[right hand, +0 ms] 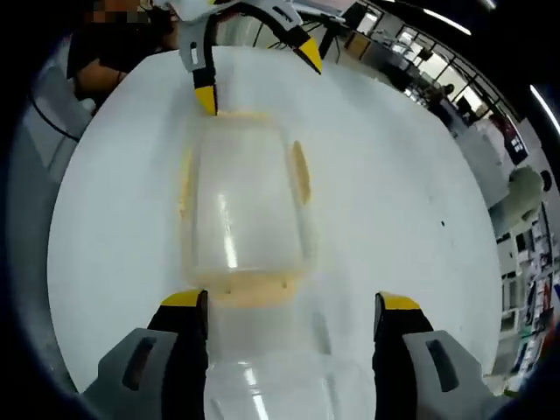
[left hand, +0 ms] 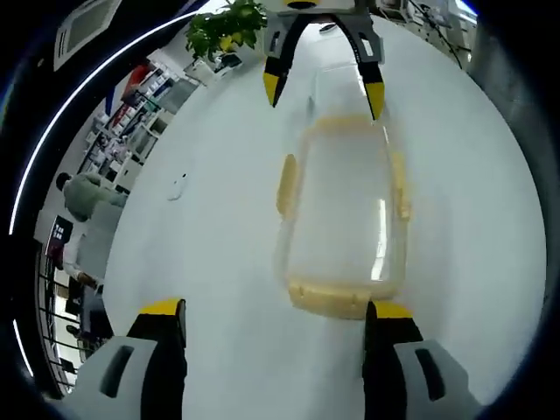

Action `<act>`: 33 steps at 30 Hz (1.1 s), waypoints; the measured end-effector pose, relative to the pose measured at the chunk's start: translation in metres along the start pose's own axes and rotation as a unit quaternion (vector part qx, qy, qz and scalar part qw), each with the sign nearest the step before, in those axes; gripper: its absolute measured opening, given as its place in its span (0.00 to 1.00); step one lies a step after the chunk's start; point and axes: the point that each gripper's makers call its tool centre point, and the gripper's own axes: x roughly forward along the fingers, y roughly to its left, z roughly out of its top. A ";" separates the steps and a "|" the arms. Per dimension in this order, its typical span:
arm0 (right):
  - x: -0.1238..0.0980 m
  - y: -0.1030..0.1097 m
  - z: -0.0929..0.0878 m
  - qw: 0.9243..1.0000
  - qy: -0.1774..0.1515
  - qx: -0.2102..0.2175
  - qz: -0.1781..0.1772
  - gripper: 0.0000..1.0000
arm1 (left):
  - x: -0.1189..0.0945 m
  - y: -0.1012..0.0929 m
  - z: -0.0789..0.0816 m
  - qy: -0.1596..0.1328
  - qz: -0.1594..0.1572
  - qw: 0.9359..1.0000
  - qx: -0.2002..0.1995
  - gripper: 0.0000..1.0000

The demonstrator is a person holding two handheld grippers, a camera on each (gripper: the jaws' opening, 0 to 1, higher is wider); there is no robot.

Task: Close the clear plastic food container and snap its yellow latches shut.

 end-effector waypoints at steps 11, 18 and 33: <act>0.007 0.009 -0.003 0.997 0.020 0.016 0.076 0.63 | 0.008 0.002 0.004 0.004 -0.024 1.000 0.011 0.78; 0.009 0.015 -0.006 0.992 0.025 0.035 0.119 0.55 | 0.011 -0.002 0.007 0.009 -0.045 0.999 0.025 0.74; 0.003 0.029 0.000 0.989 0.016 -0.008 0.149 0.38 | 0.014 -0.019 0.007 -0.001 -0.114 0.993 0.023 0.55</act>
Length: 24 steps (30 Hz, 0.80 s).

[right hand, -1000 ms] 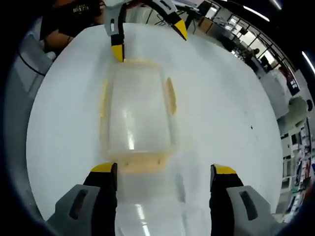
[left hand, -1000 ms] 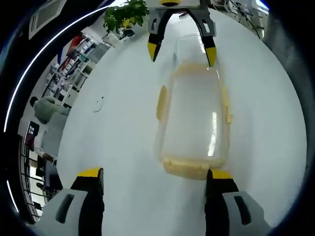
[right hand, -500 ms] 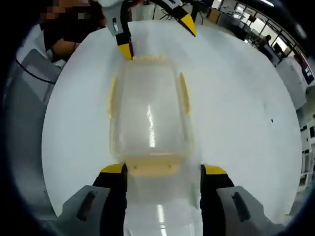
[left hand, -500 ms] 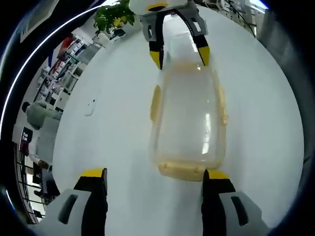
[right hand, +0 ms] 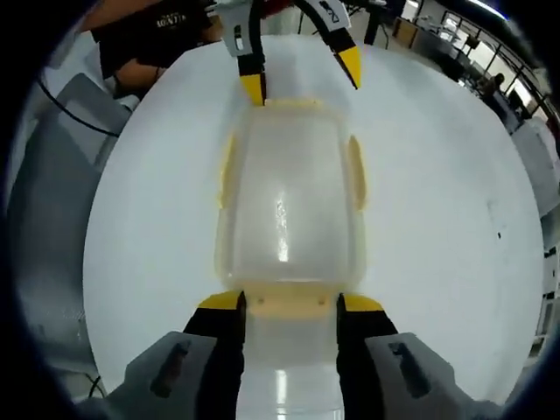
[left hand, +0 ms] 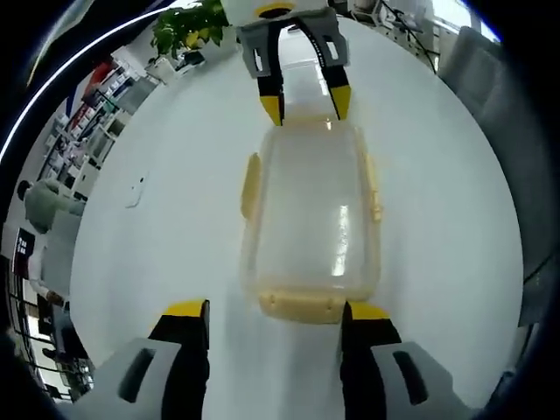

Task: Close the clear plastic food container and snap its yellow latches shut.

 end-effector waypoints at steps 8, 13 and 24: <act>0.000 -0.002 0.000 1.000 0.002 0.002 -0.001 0.38 | 0.003 -0.016 0.002 -0.010 -0.063 0.998 0.011 0.34; -0.001 -0.004 -0.002 1.000 -0.013 0.002 0.001 0.38 | 0.004 -0.016 0.004 -0.013 -0.071 0.997 0.022 0.33; -0.001 -0.003 -0.003 1.000 0.001 0.001 0.003 0.38 | 0.007 -0.017 0.005 0.002 -0.097 0.995 0.016 0.33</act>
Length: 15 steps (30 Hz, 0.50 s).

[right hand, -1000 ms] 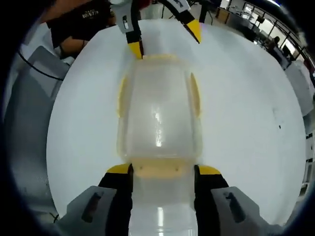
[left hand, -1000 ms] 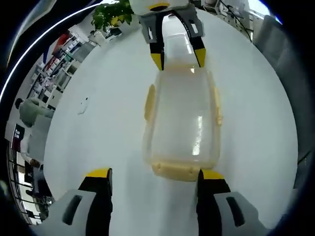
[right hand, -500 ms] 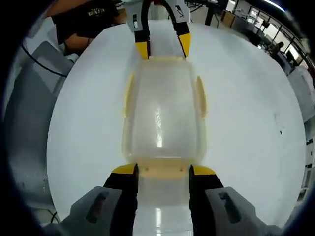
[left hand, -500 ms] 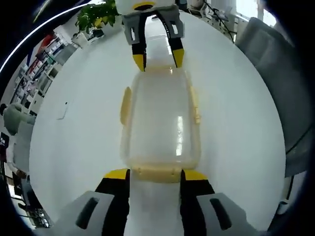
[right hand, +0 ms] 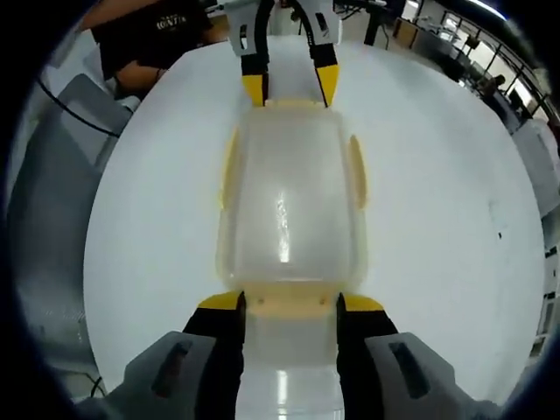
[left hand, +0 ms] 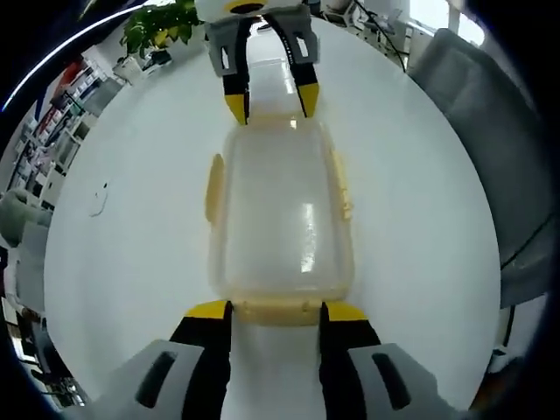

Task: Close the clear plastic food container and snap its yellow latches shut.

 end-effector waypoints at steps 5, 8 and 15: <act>0.000 0.000 -0.001 1.000 0.005 -0.002 0.001 0.39 | 0.001 -0.002 0.000 0.006 -0.012 1.000 -0.002 0.33; 0.000 0.000 -0.001 1.000 0.007 0.003 0.002 0.39 | 0.001 -0.002 0.001 0.013 -0.016 1.000 -0.001 0.33; 0.000 0.001 -0.002 1.000 0.022 0.002 0.003 0.36 | 0.002 -0.005 0.001 0.043 -0.010 0.999 -0.008 0.32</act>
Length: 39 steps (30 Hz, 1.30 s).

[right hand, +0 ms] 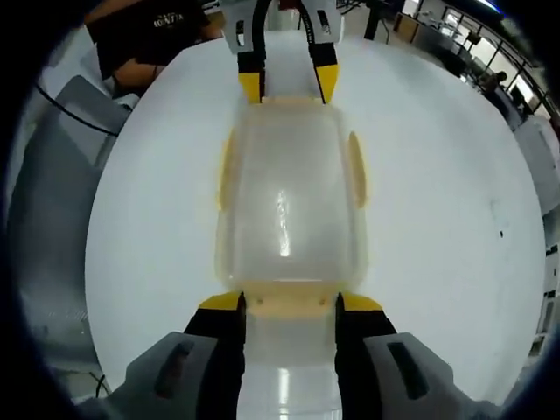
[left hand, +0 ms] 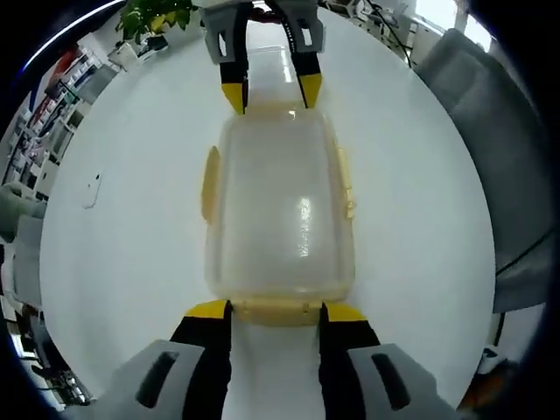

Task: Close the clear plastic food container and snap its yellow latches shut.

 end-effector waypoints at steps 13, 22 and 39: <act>0.001 0.002 0.000 1.000 0.029 0.000 0.001 0.37 | 0.000 -0.003 -0.012 -0.007 -0.056 0.992 -0.109 0.33; 0.000 -0.001 -0.001 1.000 0.027 -0.001 0.002 0.37 | -0.001 -0.001 -0.008 0.011 -0.047 0.997 -0.054 0.32; -0.001 0.004 0.000 1.000 -0.017 -0.009 0.000 0.36 | 0.002 -0.002 -0.005 0.041 -0.055 0.996 -0.062 0.32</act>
